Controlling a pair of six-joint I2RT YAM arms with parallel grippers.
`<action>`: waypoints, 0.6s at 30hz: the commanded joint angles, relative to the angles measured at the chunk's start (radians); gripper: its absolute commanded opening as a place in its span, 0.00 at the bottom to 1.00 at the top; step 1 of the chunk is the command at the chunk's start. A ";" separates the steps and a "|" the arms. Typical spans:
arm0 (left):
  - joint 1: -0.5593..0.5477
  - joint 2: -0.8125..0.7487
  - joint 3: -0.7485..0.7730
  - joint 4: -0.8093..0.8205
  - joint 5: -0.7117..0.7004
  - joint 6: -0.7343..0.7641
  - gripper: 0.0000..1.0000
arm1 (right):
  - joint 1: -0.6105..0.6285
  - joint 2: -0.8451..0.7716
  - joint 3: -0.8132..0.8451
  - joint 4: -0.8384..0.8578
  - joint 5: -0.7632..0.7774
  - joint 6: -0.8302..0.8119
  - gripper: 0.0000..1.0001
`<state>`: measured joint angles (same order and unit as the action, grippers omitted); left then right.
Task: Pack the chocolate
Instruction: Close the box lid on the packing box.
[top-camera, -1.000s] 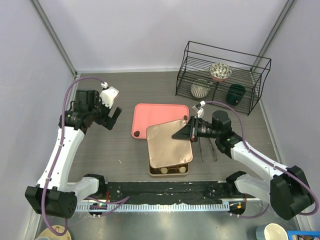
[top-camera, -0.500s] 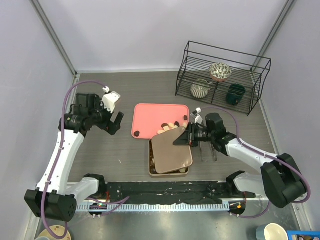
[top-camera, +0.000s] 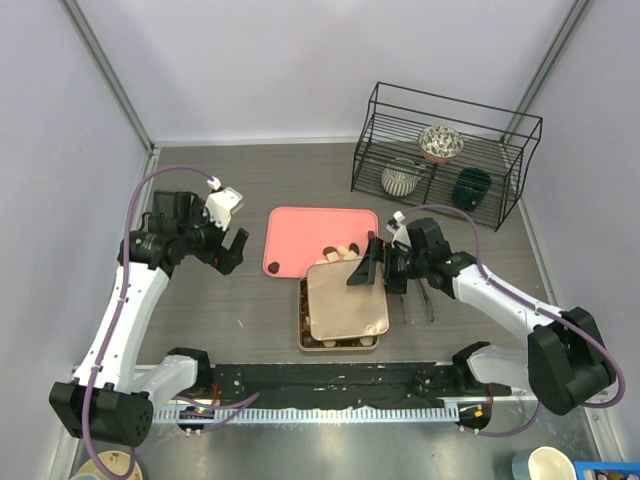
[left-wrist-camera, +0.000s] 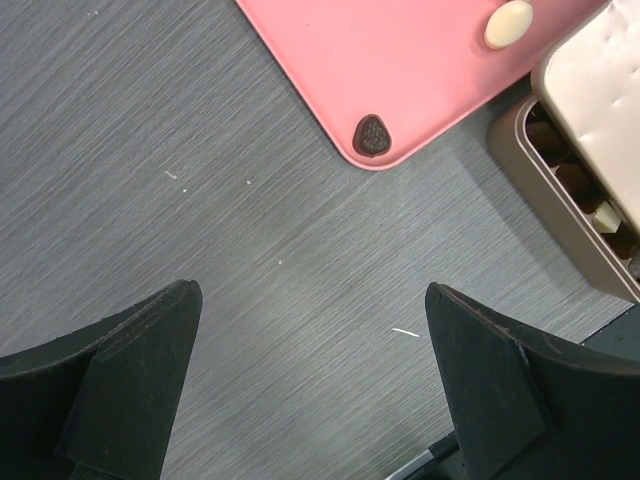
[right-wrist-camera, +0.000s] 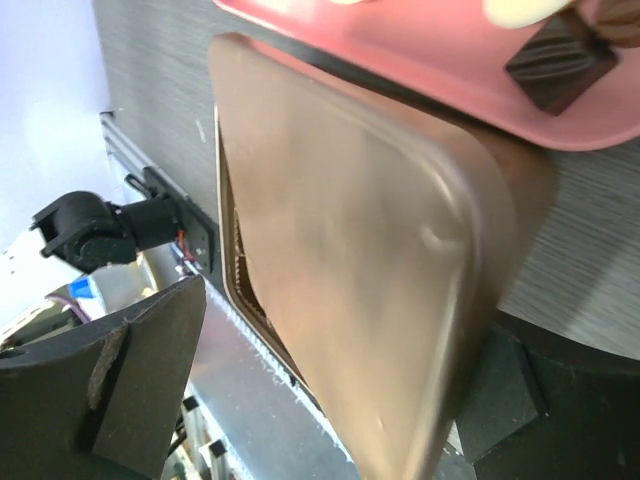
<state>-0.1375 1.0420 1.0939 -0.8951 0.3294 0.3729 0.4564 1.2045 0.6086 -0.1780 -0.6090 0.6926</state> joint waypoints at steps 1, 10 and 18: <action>-0.001 -0.019 -0.003 0.010 0.037 0.000 1.00 | -0.001 -0.011 0.114 -0.210 0.104 -0.131 1.00; -0.001 -0.020 0.004 0.007 0.046 0.001 1.00 | 0.039 0.006 0.206 -0.405 0.287 -0.191 1.00; -0.001 -0.027 -0.006 0.002 0.051 0.011 1.00 | 0.044 0.003 0.260 -0.430 0.429 -0.170 0.98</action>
<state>-0.1375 1.0416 1.0912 -0.8955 0.3561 0.3737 0.4957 1.2095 0.8200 -0.5945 -0.2878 0.5240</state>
